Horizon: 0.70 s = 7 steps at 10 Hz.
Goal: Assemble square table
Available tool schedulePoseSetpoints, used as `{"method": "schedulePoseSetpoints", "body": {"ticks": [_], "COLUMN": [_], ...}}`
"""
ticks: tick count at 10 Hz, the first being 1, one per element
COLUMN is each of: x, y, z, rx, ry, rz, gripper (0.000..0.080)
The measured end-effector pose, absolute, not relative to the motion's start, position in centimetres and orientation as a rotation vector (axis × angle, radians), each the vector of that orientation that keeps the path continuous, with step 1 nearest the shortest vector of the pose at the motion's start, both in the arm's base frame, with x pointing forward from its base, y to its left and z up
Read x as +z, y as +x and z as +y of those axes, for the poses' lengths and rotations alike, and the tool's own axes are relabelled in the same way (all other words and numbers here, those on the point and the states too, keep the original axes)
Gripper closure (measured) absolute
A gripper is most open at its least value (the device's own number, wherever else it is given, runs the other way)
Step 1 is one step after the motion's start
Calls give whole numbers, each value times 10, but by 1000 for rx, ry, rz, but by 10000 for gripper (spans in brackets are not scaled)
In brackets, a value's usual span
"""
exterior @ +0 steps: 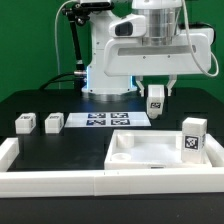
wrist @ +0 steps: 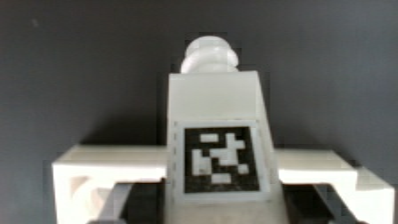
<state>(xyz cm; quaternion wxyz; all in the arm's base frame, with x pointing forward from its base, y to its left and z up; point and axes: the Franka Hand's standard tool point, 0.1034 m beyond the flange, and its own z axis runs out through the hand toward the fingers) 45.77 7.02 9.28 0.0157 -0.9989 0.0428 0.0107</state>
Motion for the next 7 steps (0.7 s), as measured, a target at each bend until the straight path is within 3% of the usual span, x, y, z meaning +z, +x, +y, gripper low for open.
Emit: {"method": "schedulePoseSetpoints", "body": {"ticks": [4,7], "x": [119,120], "y": [493,495], "z": [56,51], "rx": [-330,-478], "ry": [-3084,-3074], "rz": [119,116], "gripper": [509,509]}}
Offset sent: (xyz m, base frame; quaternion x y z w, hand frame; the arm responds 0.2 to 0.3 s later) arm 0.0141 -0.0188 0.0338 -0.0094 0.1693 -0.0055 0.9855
